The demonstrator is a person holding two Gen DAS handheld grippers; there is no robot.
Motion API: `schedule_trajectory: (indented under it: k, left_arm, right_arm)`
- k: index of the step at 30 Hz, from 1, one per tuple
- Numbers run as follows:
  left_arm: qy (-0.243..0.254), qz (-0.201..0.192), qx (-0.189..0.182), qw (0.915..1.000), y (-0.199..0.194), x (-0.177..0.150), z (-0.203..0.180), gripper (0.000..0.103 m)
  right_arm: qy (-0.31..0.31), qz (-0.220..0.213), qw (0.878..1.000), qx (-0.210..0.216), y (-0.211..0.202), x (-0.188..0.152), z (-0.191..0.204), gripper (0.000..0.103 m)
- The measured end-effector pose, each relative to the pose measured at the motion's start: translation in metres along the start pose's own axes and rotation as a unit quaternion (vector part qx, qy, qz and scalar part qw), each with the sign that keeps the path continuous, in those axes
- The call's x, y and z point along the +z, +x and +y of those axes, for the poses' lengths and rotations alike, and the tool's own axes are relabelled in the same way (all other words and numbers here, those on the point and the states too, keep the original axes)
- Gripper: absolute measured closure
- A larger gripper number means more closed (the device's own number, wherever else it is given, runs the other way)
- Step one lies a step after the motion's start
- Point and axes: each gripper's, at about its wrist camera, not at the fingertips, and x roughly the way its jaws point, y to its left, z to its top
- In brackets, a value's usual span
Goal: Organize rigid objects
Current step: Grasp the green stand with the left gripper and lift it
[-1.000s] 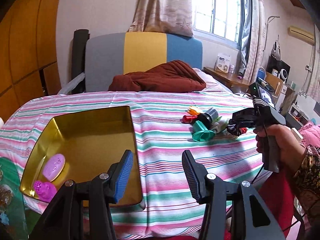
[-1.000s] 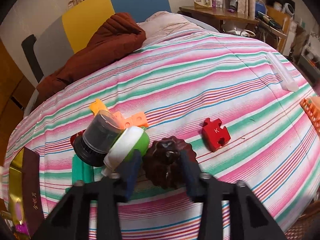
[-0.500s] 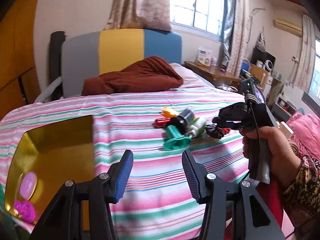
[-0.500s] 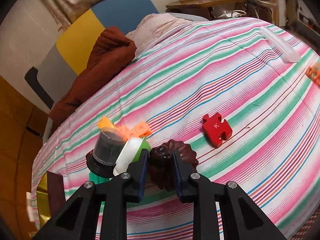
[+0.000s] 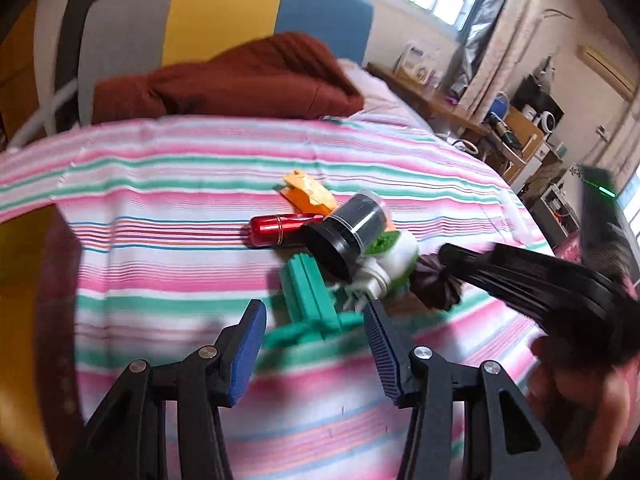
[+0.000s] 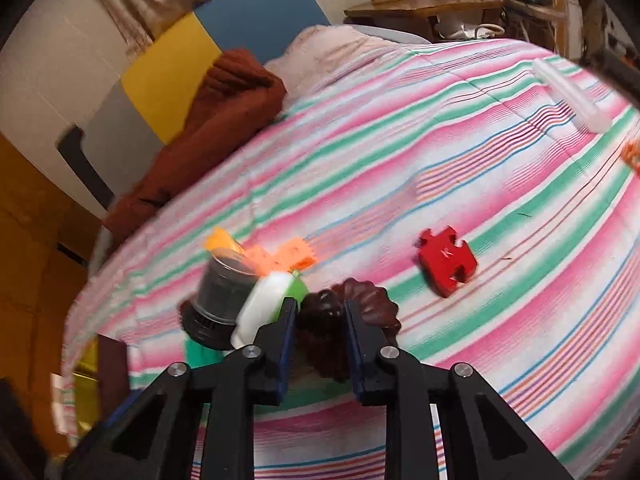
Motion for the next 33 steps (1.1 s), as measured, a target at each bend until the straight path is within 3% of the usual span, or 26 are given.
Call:
schedule_trajectory:
  k: [5,7,9,12,17,19,23,27,32,33]
  left_arm:
    - [-0.030,0.050,-0.004,0.9983,0.039,0.011,0.007,0.052]
    - [-0.046,0.060,-0.022,0.9969,0.047,0.009,0.012,0.053]
    - [-0.052,0.068,-0.027,0.9960,0.053,0.005,0.016,0.064]
    - [-0.032,0.052,-0.025,0.9978,0.047,-0.004,0.016,0.071]
    - [-0.002,0.024,-0.005,0.9997,0.026,-0.029,0.019,0.073]
    - [-0.005,0.012,0.000,0.9999,0.018,-0.038,0.024,0.073]
    - [-0.021,-0.013,0.009,0.9997,-0.002,-0.059,0.039,0.073]
    - [-0.042,-0.029,0.007,0.9987,-0.017,-0.072,0.052,0.072]
    - [-0.049,-0.036,0.006,0.9981,-0.024,-0.082,0.056,0.072]
    - [-0.050,-0.037,0.005,0.9980,-0.026,-0.083,0.057,0.072]
  right_arm:
    - [0.004,-0.028,0.999,0.036,-0.011,0.003,0.002,0.091]
    - [0.004,-0.040,0.998,0.049,-0.016,0.004,0.002,0.093]
    - [0.006,-0.041,0.998,0.049,-0.017,0.004,0.001,0.093]
    - [0.017,-0.031,0.999,0.039,-0.013,0.004,-0.003,0.092]
    - [0.012,-0.013,1.000,0.002,-0.006,0.003,-0.003,0.079]
    - [0.009,0.003,1.000,-0.018,0.000,0.001,-0.002,0.063]
    - [0.011,-0.013,1.000,-0.019,-0.006,0.002,-0.004,0.061]
    - [0.016,-0.026,0.999,-0.036,-0.011,0.003,-0.005,0.049]
    - [-0.045,0.008,0.995,-0.092,0.004,-0.005,0.014,0.052]
    - [-0.061,0.016,0.992,-0.106,0.008,-0.007,0.016,0.064]
